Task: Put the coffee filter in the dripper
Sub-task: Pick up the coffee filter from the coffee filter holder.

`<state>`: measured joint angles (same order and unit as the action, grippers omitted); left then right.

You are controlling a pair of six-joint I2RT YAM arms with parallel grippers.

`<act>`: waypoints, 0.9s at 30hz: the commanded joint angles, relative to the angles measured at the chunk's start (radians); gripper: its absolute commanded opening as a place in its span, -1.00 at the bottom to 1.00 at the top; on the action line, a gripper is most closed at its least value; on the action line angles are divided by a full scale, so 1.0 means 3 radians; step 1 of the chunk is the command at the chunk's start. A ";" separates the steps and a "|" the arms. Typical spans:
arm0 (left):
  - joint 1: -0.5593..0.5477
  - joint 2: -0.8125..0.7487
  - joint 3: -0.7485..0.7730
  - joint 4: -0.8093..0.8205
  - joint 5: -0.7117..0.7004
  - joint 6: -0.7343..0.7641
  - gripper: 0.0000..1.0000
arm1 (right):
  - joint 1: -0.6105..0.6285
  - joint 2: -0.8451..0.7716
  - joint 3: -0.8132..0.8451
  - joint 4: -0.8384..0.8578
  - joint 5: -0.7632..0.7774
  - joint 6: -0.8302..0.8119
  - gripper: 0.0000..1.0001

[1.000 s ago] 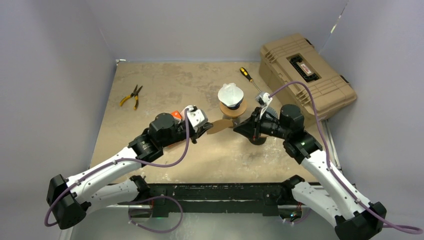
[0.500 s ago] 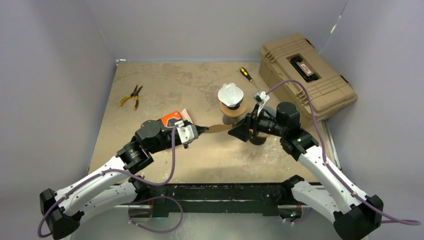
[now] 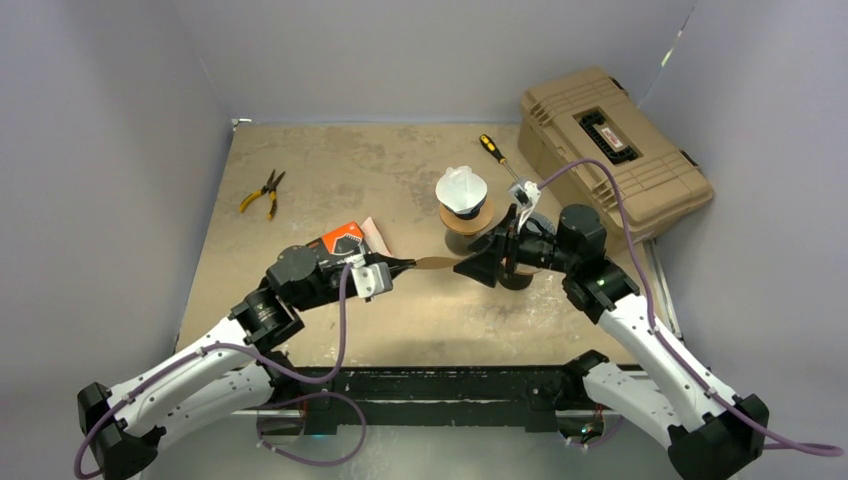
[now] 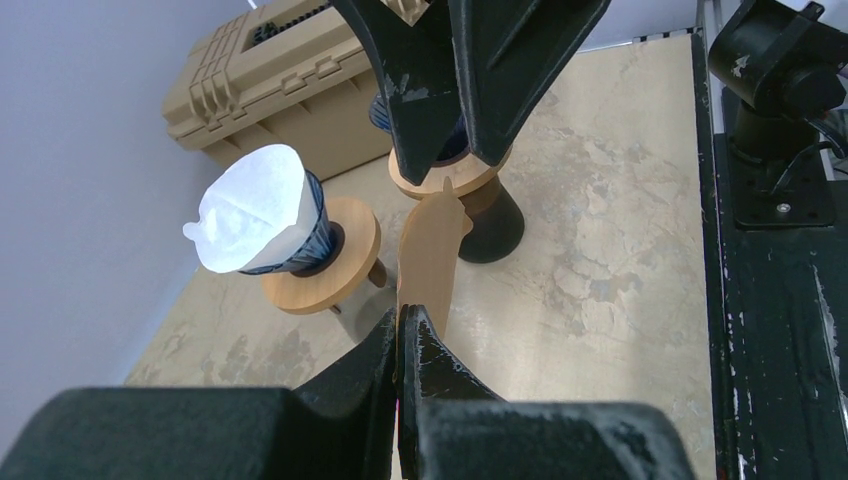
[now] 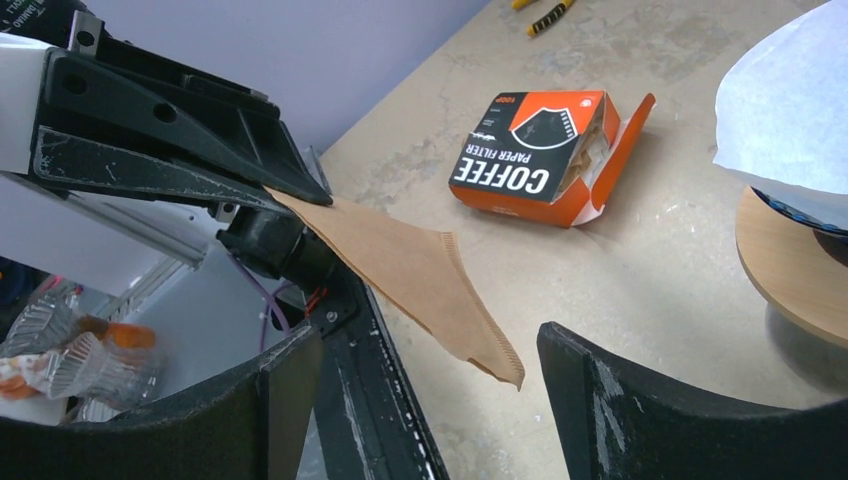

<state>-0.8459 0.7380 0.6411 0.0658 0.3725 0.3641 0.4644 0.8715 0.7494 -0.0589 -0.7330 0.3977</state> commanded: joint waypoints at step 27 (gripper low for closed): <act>-0.0012 -0.0001 -0.0025 0.0245 0.0241 0.0060 -1.00 | -0.0012 0.0095 0.0028 0.0352 0.0106 0.0148 0.84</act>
<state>-0.8459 0.7345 0.6407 0.0799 0.4171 0.3813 0.4644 0.9016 0.7494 0.0078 -0.7197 0.4416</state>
